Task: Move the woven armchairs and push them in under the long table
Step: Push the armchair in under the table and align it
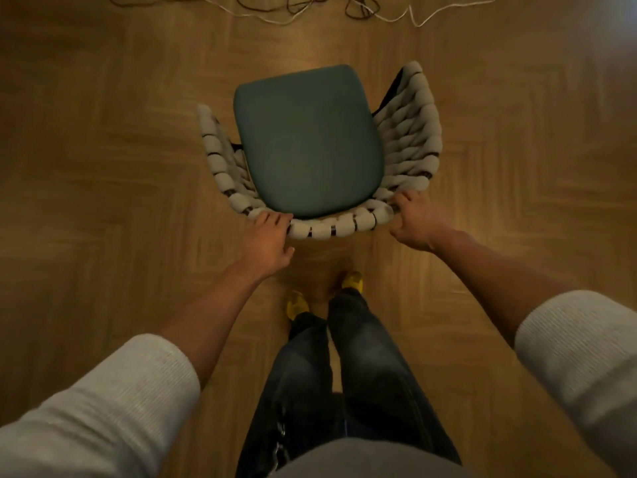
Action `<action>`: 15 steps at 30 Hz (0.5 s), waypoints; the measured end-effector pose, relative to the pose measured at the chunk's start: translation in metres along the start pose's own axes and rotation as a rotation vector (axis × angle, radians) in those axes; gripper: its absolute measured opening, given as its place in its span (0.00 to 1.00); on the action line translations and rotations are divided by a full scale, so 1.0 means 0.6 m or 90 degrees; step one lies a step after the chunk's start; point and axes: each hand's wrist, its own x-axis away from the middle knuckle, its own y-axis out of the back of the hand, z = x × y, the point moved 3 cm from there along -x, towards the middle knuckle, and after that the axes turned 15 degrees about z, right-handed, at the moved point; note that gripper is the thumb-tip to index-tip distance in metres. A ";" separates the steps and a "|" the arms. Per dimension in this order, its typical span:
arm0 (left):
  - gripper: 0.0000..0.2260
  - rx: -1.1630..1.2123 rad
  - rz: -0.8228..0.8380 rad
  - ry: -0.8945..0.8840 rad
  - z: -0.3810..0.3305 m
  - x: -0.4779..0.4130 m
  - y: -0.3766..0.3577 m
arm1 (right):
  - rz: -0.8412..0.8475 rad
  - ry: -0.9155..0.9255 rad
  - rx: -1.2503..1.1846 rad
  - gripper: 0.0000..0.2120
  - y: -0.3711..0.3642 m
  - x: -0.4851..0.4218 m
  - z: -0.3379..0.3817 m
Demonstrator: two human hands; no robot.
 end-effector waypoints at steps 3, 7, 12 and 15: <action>0.30 -0.055 0.047 0.003 -0.001 -0.055 -0.013 | 0.046 -0.023 0.148 0.37 0.020 -0.070 -0.031; 0.24 -0.117 0.084 0.013 -0.023 -0.102 -0.037 | 0.111 -0.039 0.302 0.43 0.013 -0.145 -0.069; 0.22 -0.199 0.140 0.026 -0.048 -0.146 -0.027 | 0.082 -0.015 0.319 0.32 -0.030 -0.162 -0.087; 0.23 -0.204 0.166 0.025 -0.051 -0.146 -0.017 | 0.083 -0.014 0.299 0.26 -0.033 -0.151 -0.091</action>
